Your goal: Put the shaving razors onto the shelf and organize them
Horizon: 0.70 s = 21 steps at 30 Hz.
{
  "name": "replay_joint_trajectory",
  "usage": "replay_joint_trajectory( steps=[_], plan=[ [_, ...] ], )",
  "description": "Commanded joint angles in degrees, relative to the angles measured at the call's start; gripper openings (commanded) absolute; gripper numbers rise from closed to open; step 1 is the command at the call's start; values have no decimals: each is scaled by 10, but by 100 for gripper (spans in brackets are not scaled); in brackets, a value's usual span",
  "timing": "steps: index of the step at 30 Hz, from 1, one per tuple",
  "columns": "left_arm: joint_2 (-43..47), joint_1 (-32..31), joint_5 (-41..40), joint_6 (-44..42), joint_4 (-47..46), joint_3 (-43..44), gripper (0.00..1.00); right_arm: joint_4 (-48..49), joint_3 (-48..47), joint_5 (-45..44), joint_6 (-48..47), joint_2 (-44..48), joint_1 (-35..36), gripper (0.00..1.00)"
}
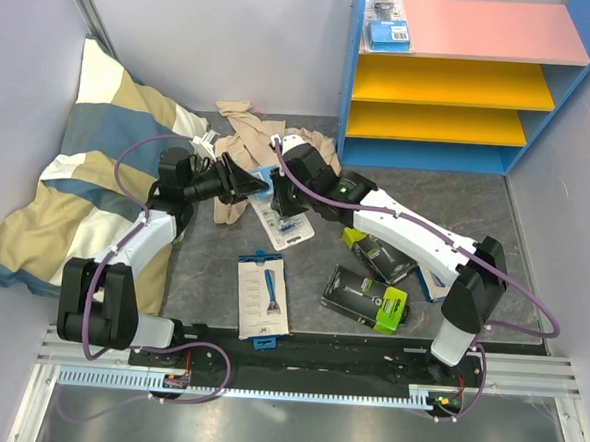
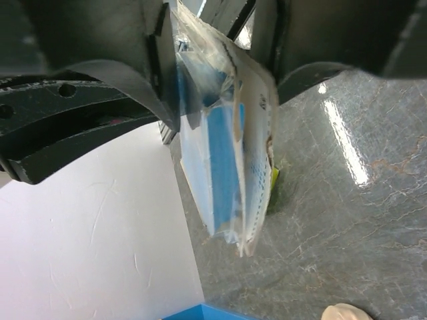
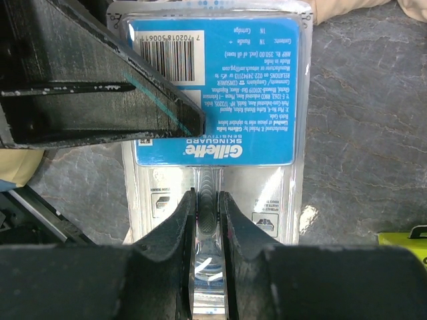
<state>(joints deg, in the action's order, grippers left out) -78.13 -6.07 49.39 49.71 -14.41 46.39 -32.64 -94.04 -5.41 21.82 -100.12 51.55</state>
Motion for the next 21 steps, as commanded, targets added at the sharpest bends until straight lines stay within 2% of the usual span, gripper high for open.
replay_joint_trajectory(
  steps=[1, 2, 3, 6, 9, 13, 14, 17, 21],
  plan=[
    [-3, 3, 30, 15, -45, -5, 39, 33, 5, 17, 12, 30, 3, 8],
    [-6, 3, 31, 19, -47, -5, 35, 34, 7, 19, 12, 31, 3, 9],
    [-6, 3, 32, 20, -49, -5, 25, 34, 7, 22, 13, 31, 2, 10],
    [-11, 3, 31, 23, -55, -8, 17, 40, 13, 24, 16, 40, 3, 15],
    [-11, 4, 30, 24, -59, -10, 14, 49, 25, 21, 18, 54, 3, 32],
    [-11, 4, 26, 24, -62, -10, 12, 58, 40, -1, 22, 77, 3, 48],
    [-11, 4, 27, 23, -62, -8, 11, 61, 44, -6, 26, 88, 3, 59],
    [-15, 4, 26, 22, -63, -2, 11, 68, 61, -17, 30, 115, 1, 77],
    [-29, 4, 44, 17, -63, 19, 11, 77, 104, -15, 46, 156, -15, 87]
  ],
)
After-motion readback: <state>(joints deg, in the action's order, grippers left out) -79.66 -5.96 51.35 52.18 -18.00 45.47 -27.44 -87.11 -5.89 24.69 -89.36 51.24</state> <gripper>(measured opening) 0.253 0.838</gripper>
